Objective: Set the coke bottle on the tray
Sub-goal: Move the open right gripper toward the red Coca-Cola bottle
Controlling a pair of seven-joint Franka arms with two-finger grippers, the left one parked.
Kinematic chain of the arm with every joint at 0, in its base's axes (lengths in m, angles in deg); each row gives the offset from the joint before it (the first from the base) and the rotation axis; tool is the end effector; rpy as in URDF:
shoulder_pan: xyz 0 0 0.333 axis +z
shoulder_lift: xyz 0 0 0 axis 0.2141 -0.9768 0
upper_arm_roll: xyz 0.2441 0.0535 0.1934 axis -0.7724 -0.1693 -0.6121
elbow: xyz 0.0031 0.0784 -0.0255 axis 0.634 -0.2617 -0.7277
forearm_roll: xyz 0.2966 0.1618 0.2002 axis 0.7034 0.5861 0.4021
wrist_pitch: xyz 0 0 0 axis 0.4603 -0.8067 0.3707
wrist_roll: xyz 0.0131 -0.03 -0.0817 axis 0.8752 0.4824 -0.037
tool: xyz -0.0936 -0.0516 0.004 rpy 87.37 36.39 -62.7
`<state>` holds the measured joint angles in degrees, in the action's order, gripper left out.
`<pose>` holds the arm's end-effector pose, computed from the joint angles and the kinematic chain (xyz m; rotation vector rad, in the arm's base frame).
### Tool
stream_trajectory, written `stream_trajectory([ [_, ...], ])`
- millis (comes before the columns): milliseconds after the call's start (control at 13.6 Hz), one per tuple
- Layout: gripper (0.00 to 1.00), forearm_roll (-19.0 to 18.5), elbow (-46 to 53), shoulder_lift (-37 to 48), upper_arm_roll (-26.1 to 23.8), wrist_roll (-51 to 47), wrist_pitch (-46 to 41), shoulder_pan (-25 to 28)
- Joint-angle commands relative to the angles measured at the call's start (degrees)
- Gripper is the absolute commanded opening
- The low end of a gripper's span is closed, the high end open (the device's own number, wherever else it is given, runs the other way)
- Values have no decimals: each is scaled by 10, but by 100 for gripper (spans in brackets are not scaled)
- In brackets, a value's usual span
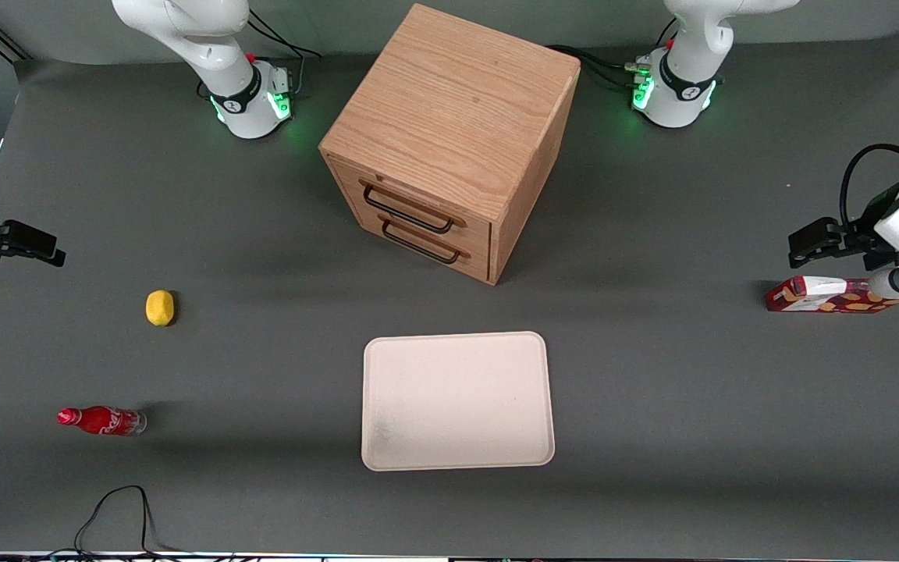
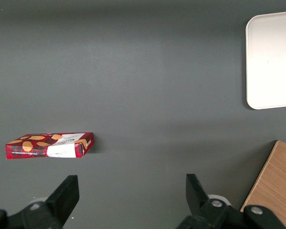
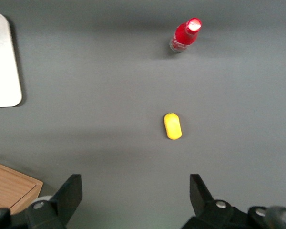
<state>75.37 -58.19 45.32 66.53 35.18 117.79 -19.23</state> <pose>0.5863 -0.0686 0.5922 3.1246 -0.0829 -0.0722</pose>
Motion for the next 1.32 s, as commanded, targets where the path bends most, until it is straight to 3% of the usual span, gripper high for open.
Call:
stream_trajectory([
  [0,100,-9,65,-53,5,50,-16,-38],
  [147,100,-7,103,-89,16,120,-18,-54],
  [514,100,-10,203,-173,17,174,-20,-85],
  [955,100,-11,300,-277,10,174,-11,-75],
  [1249,100,-12,307,-333,10,168,67,-39],
])
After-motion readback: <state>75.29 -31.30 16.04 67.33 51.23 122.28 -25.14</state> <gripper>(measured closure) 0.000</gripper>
